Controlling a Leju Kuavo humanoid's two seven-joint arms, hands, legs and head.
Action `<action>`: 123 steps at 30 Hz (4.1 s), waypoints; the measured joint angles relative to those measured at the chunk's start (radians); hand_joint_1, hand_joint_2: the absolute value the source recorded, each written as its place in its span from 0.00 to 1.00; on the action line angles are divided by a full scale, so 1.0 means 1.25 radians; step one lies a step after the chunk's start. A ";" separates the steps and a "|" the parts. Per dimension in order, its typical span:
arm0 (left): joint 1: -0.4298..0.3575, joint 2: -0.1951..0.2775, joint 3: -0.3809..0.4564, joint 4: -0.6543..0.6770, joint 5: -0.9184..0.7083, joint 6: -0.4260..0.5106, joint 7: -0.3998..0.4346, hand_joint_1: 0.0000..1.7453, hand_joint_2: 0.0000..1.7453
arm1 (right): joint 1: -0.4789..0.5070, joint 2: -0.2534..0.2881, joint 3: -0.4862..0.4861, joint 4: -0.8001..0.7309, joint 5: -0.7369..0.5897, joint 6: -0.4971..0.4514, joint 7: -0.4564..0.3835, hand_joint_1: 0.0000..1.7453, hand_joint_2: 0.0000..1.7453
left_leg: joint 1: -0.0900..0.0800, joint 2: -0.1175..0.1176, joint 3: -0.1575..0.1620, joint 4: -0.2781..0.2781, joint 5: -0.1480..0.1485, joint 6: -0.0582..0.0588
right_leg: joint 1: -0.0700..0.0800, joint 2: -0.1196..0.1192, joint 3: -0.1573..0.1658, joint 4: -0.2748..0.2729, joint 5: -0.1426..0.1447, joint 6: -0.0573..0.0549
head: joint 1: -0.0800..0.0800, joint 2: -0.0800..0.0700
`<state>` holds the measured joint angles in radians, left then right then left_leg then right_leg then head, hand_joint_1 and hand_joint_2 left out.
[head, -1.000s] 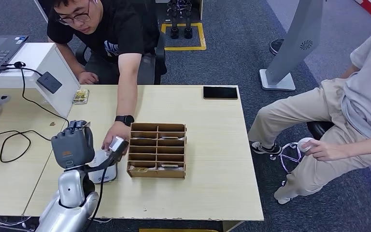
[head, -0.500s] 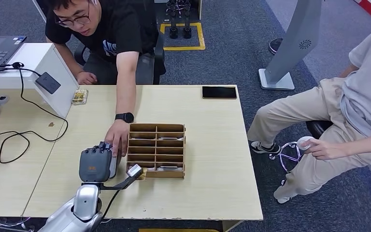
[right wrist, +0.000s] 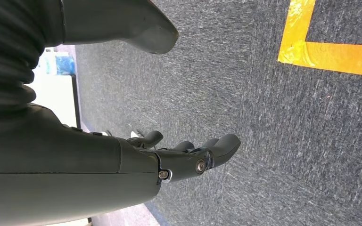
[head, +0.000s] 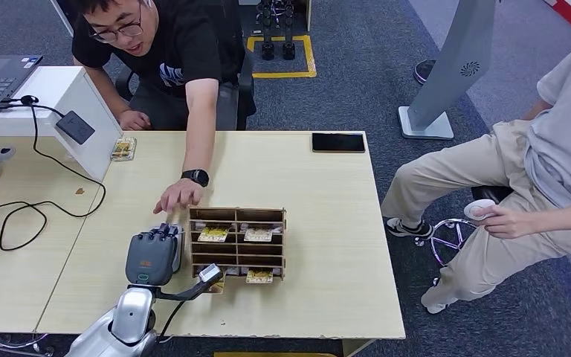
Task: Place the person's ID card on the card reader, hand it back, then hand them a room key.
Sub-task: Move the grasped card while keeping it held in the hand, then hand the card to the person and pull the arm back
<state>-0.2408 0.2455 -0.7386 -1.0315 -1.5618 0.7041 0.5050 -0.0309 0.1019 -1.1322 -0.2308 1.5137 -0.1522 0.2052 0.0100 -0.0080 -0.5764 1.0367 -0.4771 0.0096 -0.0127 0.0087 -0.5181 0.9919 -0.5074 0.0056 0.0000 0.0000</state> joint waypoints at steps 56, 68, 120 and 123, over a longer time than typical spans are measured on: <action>0.020 -0.017 0.039 0.000 0.000 0.000 -0.004 1.00 1.00 | 0.001 -0.001 0.000 0.000 0.000 0.000 0.000 0.00 1.00 | 0.000 0.000 -0.001 0.000 0.000 0.000 | 0.000 0.000 -0.001 0.000 0.000 0.000 | 0.000 0.000; 0.020 -0.017 0.039 0.000 0.000 0.000 -0.004 1.00 1.00 | 0.001 -0.001 0.000 0.000 0.000 0.000 0.000 0.00 1.00 | 0.000 0.000 -0.001 0.000 0.000 0.000 | 0.000 0.000 -0.001 0.000 0.000 0.000 | 0.000 0.000; 0.008 -0.278 0.380 -0.379 0.907 -0.002 -0.708 0.00 1.00 | -0.001 0.013 -0.007 -0.001 -0.002 -0.017 0.009 0.00 1.00 | 0.000 0.001 -0.011 0.002 0.005 0.004 | 0.000 0.000 -0.009 0.001 0.006 0.002 | 0.006 0.000; 0.010 -0.278 0.380 -0.379 0.910 -0.002 -0.707 0.00 1.00 | -0.001 0.014 -0.007 -0.001 -0.002 -0.017 0.009 0.00 1.00 | 0.000 0.001 -0.011 0.002 0.005 0.004 | 0.000 0.000 -0.009 0.001 0.006 0.002 | 0.006 0.000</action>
<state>-0.2288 -0.1019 -0.2635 -1.5053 -0.4248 0.7012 -0.3782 -0.0319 0.1187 -1.1413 -0.2319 1.5114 -0.1740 0.2167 0.0099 -0.0071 -0.5897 1.0398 -0.4712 0.0144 -0.0132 0.0086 -0.5290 0.9929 -0.5001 0.0084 0.0070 0.0000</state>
